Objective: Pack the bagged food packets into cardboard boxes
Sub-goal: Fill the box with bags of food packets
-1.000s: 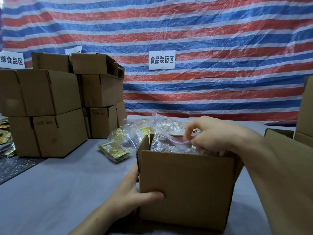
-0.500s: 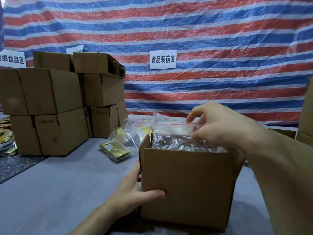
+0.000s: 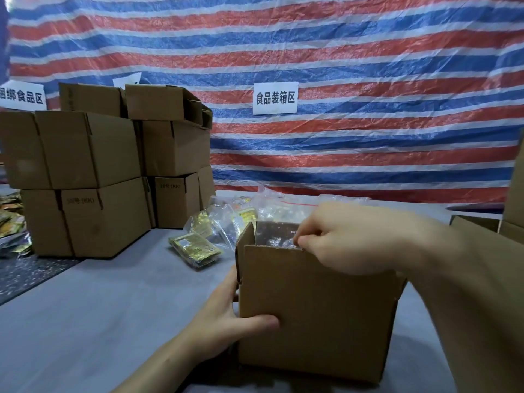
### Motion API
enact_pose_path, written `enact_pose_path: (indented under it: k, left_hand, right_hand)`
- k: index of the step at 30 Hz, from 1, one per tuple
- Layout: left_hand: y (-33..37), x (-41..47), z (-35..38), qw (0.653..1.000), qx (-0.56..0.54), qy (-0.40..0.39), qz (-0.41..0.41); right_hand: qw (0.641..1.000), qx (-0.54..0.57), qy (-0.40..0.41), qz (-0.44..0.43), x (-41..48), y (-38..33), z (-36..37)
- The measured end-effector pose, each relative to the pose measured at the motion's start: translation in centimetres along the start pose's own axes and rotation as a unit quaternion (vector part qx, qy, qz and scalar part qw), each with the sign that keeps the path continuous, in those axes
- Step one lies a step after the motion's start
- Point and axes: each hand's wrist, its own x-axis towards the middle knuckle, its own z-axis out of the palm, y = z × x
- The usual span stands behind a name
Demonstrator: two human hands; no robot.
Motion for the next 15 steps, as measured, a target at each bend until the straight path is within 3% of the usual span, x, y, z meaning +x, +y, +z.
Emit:
enact_pose_path:
  k: [6, 15]
  left_hand:
    - [-0.3, 0.1, 0.1, 0.999, -0.034, -0.008, -0.009]
    - [-0.1, -0.1, -0.3, 0.999, 0.041, -0.003, 0.028]
  right_hand:
    - [0.996, 0.040, -0.040, 0.068, 2.2, 0.4, 1.1]
    - [0.982, 0.119, -0.133, 0.055, 2.7, 1.1, 2.0]
